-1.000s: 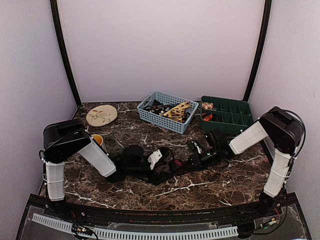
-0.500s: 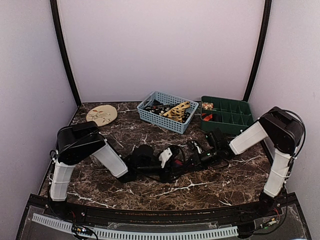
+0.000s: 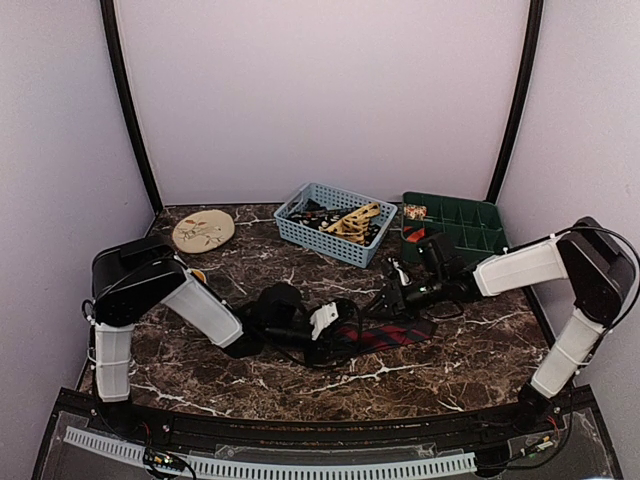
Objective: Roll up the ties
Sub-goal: Roll the tie at the center of the board.
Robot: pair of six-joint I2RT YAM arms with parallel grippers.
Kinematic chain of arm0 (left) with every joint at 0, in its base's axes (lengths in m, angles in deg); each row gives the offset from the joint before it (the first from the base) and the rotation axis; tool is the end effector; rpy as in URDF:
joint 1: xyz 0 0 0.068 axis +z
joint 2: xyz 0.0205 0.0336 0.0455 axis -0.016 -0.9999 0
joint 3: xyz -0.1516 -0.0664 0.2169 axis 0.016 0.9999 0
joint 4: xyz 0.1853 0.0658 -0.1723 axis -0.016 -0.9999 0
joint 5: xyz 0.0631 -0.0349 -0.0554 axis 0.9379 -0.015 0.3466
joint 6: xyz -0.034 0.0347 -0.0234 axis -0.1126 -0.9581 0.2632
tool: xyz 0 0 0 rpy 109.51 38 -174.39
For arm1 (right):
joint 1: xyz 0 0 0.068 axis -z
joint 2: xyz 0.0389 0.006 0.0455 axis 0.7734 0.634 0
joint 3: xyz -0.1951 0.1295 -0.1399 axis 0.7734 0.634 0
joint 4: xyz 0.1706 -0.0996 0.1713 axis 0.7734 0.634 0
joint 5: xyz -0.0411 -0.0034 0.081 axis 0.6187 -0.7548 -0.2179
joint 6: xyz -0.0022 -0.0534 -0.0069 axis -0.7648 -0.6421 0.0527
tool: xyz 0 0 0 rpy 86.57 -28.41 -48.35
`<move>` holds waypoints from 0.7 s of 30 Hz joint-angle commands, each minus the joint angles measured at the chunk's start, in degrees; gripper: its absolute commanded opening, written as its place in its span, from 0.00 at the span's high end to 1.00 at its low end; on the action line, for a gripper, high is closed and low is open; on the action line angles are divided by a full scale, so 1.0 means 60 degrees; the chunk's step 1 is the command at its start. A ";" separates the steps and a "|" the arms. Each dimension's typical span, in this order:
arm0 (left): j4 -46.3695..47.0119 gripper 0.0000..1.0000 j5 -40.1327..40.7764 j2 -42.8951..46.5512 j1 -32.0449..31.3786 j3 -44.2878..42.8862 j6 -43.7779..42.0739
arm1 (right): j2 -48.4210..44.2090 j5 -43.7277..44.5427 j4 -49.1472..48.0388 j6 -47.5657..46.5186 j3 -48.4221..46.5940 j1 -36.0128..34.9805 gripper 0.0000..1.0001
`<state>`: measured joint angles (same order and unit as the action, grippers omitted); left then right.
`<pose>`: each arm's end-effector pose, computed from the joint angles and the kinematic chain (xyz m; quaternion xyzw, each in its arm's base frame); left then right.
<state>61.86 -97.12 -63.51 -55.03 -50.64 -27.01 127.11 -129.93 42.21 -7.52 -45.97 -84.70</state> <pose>0.2055 -0.3293 0.0982 0.5267 0.6205 -0.3771 0.4420 0.2440 0.1941 0.1480 -0.1414 0.8618 0.4766 0.1010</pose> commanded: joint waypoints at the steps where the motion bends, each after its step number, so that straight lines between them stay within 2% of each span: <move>1: -0.2290 0.82 -0.0400 0.0271 0.0235 -0.0020 -0.0689 | 0.0449 0.0528 0.0903 -0.0564 -0.0466 0.0109 0.69; 8: -0.3305 0.82 -0.0033 0.0520 0.0286 -0.0224 -0.0948 | 0.0842 0.0527 0.0600 -0.0535 0.0299 0.0099 0.79; 13: -0.4059 0.82 0.0387 0.0688 0.0271 -0.0365 -0.1130 | 0.1217 0.1150 0.0888 -0.0934 0.0522 0.0184 0.81; 21: -0.5153 0.82 0.1007 0.0965 0.0271 -0.0230 -0.1723 | 0.0798 0.0952 0.0618 -0.0533 0.1196 0.0301 0.81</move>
<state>43.61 -95.35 -58.48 -53.93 -53.77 -34.68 132.31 -128.14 41.77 -11.36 -42.25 -83.76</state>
